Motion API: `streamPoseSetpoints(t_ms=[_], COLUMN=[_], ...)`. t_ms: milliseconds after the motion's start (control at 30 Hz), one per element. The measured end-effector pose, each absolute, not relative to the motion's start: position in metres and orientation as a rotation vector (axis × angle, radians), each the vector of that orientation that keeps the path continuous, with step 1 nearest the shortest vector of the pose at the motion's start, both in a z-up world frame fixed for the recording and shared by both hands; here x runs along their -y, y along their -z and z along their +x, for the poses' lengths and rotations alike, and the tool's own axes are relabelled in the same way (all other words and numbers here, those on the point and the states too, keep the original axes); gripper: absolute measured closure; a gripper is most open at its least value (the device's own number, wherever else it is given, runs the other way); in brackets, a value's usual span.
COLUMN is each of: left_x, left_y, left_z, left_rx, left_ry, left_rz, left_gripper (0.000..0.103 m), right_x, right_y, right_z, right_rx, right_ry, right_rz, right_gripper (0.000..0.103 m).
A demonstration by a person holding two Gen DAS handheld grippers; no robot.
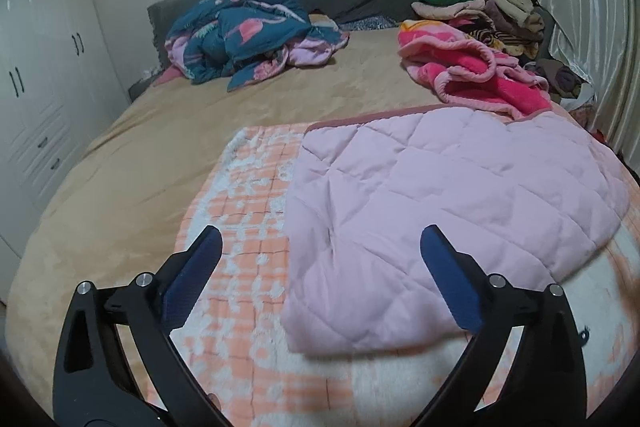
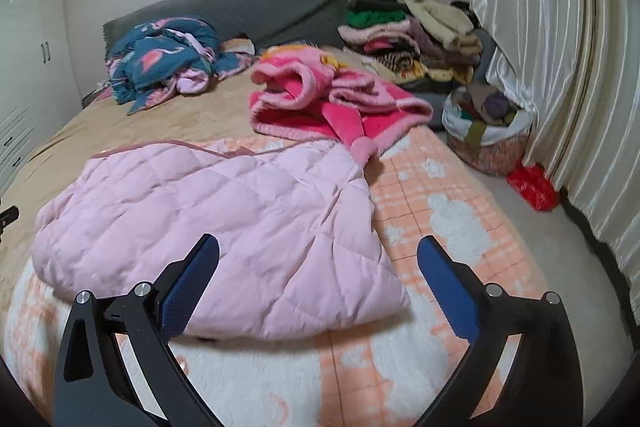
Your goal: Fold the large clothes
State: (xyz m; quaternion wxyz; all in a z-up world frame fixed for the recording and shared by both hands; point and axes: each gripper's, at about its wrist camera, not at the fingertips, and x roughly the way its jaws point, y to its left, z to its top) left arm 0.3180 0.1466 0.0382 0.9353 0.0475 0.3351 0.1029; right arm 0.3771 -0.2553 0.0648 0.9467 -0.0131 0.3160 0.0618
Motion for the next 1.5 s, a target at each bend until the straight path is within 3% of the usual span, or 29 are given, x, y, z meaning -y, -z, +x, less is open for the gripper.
streamPoseSetpoints(t_ms=[233,500,800,1100,1367,1433,1467,1500], left_x=[-0.132,-0.126,-0.162,-0.176,-0.183,-0.181,-0.180,-0.177], left_y=[-0.048,-0.021,0.052,0.109,0.131,0.132,0.130,0.123], left_z=[0.286,0.270,0.278,0.322,0.356,0.362,0.363,0.364], left_rx=[-0.673,-0.738,-0.875,-0.896,-0.818,-0.804,-0.794,-0.778], left_ry=[-0.197,-0.171,-0.183,-0.144,-0.131,-0.127,-0.117,-0.111], left_rz=[0.089,-0.028,-0.467,-0.869,-0.975,-0.953,-0.940,-0.902], left_gripper=[0.009,0.009,0.009,0.009,0.008,0.014,0.035,0.046], right_x=[0.259,0.279,0.300,0.298,0.292,0.289,0.288,0.285], right_y=[-0.086,-0.077,0.004,0.063,0.084,0.089,0.088,0.086], right_z=[0.327,0.306,0.347,0.404,0.451,0.458,0.459,0.459], right_rx=[-0.567,-0.583,-0.755,-0.841,-0.854,-0.852,-0.842,-0.827], right_ry=[-0.128,-0.095,-0.010,-0.014,-0.068,-0.096,-0.117,-0.136], right_rz=[-0.029,0.090,0.351,0.554,0.675,0.692,0.690,0.675], right_gripper=[0.004,0.004,0.004,0.004,0.005,0.028,0.045,0.059])
